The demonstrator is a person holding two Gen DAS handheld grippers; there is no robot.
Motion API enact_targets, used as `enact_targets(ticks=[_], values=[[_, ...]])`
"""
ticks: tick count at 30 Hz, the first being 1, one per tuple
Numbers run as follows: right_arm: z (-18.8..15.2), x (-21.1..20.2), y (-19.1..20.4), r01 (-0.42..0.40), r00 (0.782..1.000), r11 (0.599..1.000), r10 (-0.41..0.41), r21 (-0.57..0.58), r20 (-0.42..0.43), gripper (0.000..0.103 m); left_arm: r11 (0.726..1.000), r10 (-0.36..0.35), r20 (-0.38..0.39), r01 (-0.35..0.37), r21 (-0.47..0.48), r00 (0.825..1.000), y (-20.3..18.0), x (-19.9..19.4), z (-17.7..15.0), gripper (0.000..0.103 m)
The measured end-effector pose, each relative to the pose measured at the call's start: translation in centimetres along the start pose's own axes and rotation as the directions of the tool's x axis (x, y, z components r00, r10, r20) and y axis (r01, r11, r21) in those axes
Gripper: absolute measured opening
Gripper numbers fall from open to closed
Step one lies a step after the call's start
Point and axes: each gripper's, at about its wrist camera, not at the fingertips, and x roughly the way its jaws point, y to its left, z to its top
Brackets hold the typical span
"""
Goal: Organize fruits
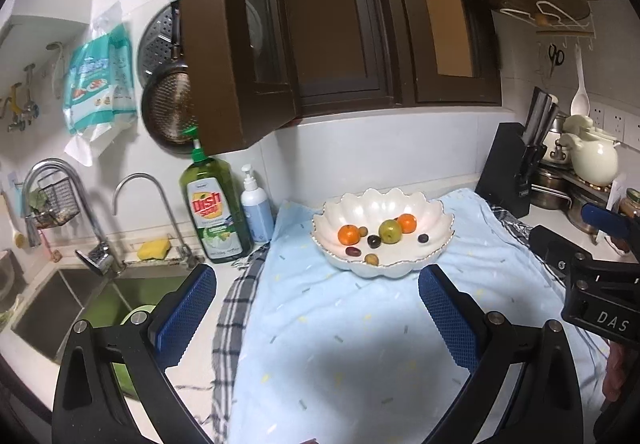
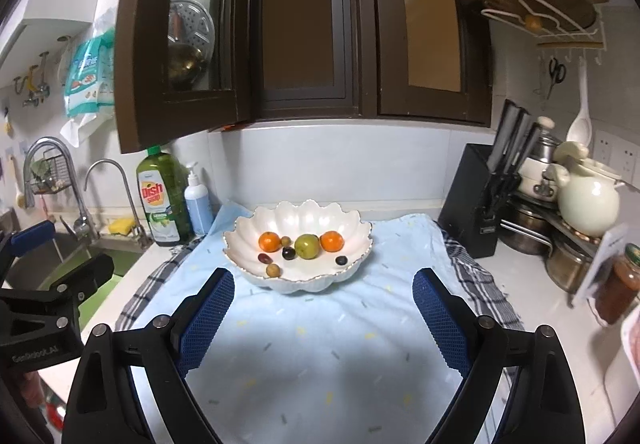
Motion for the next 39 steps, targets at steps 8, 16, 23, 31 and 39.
enact_targets(ticks=[8, 16, 23, 31, 39], values=[[-0.8, -4.4, 0.6, -0.008, 1.0, 1.0, 0.008, -0.011, 0.029, 0.092, 1.0, -0.029, 0.009, 0.029, -0.011, 1.0, -0.1, -4.0, -1.0, 0.103], [-1.4, -7.3, -0.4, -0.027, 0.999, 0.999, 0.028, -0.021, 0.03, 0.092, 1.0, -0.003, 0.014, 0.003, -0.022, 1.0, -1.3, -7.2, -1.9, 0.103], [-2.6, -10.0, -1.1, -0.047, 0.998, 0.999, 0.048, -0.025, 0.032, 0.092, 1.0, 0.0, 0.029, 0.0, -0.027, 1.0, -2.0, -10.0, -2.9, 0.103], [-3.5, -12.8, -1.4, -0.051, 0.998, 0.998, 0.052, -0.029, 0.045, 0.092, 0.999, 0.003, 0.042, -0.002, -0.032, 0.999, -2.6, -12.8, -3.8, 0.103], [-4.2, -14.9, -1.5, -0.06, 0.996, 0.998, 0.062, -0.029, 0.059, 0.092, 0.999, 0.013, 0.059, -0.011, -0.03, 0.998, -2.7, -15.1, -4.4, 0.103]])
